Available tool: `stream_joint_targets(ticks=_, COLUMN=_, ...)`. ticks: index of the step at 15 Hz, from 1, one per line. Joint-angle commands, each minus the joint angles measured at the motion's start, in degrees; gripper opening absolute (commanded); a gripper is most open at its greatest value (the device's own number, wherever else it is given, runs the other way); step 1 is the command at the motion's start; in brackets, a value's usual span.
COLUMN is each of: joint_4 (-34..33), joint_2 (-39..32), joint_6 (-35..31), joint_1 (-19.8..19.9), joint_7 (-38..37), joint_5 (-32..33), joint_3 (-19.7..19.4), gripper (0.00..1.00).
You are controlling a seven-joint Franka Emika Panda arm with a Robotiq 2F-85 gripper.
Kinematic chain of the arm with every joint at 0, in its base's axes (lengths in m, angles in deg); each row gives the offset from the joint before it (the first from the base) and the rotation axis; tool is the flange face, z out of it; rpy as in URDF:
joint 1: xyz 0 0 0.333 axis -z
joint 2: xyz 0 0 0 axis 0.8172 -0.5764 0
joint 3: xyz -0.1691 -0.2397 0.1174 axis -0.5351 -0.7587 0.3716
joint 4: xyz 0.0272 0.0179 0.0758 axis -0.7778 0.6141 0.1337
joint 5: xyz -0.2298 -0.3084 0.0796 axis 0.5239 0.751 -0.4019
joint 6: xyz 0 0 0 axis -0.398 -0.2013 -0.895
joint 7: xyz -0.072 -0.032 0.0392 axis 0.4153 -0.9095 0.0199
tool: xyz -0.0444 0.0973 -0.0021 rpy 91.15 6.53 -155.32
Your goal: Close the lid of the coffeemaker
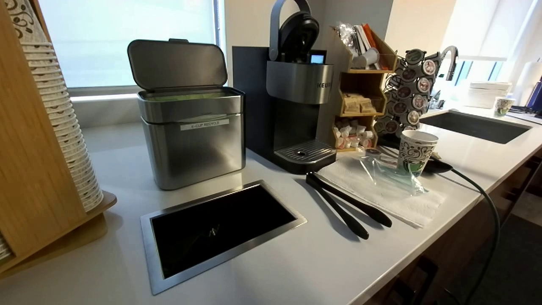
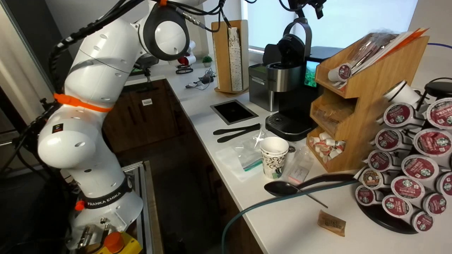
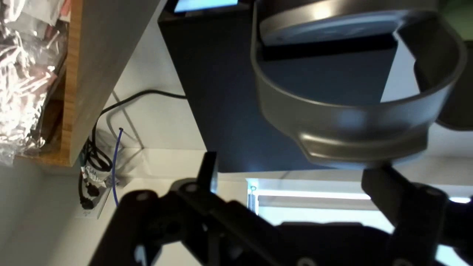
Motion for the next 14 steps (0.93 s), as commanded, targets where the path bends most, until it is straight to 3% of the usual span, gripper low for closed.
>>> stream_joint_targets(ticks=1, joint_4=1.2, joint_2=2.1, joint_6=10.9, joint_1=-0.7, joint_7=3.1, joint_5=-0.9, joint_3=1.4, gripper=1.00)
stream_joint_targets(ticks=11, joint_4=3.1, joint_2=5.2, joint_6=37.2, joint_1=-0.8, joint_7=7.6, joint_5=-1.8, joint_3=4.5, gripper=1.00)
stream_joint_targets(ticks=12, joint_4=2.9, joint_2=5.1, joint_6=38.5, joint_1=-0.9, joint_7=7.4, joint_5=-1.7, joint_3=4.6, gripper=1.00)
stream_joint_targets(ticks=14, joint_4=0.8, joint_2=4.9, joint_6=32.1, joint_1=-0.9, joint_7=7.1, joint_5=-0.9, joint_3=4.5, gripper=1.00)
